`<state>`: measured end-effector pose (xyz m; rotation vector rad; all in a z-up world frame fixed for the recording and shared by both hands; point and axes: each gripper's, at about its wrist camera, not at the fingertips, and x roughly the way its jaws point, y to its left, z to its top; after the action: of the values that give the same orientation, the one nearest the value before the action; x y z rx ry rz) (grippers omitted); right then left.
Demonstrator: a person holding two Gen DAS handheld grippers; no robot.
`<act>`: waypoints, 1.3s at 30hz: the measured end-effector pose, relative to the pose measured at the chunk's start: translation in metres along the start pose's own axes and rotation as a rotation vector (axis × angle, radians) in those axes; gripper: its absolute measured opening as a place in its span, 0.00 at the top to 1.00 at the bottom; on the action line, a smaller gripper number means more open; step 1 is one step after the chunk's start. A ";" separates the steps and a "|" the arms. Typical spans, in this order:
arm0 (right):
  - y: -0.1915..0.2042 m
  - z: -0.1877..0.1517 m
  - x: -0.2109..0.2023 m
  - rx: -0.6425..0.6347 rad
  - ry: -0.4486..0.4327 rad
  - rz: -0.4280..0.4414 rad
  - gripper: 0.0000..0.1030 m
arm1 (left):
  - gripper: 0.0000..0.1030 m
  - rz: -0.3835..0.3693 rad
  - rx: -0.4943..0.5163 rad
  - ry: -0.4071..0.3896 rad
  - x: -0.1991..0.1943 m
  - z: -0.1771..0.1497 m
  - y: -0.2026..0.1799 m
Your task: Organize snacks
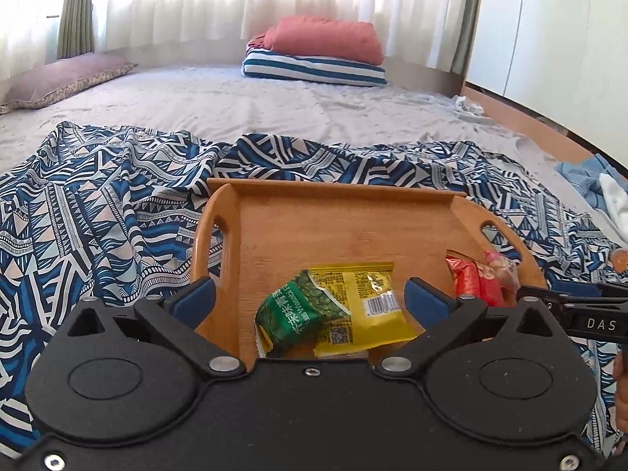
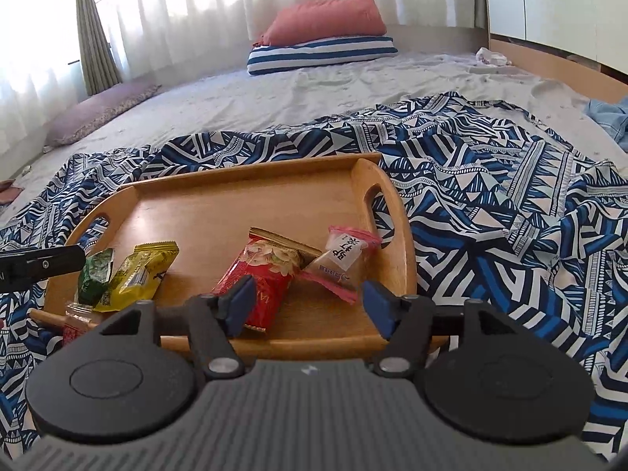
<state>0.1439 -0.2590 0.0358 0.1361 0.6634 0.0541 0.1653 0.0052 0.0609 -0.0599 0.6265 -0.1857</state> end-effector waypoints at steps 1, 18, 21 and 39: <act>0.001 -0.001 -0.003 -0.011 -0.007 0.000 0.20 | 0.01 -0.008 0.001 -0.005 -0.004 -0.001 -0.001; 0.018 -0.031 -0.037 -0.158 -0.079 -0.014 0.01 | 0.00 -0.036 -0.011 -0.015 -0.055 -0.043 0.010; 0.020 -0.035 -0.040 -0.172 -0.087 -0.011 0.00 | 0.00 -0.029 -0.012 -0.010 -0.060 -0.053 0.014; 0.016 -0.063 -0.028 -0.126 -0.044 -0.045 0.00 | 0.27 -0.073 0.053 0.054 -0.060 -0.099 0.015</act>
<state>0.0830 -0.2387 0.0058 0.0014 0.6171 0.0490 0.0616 0.0316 0.0139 -0.0263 0.6732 -0.2752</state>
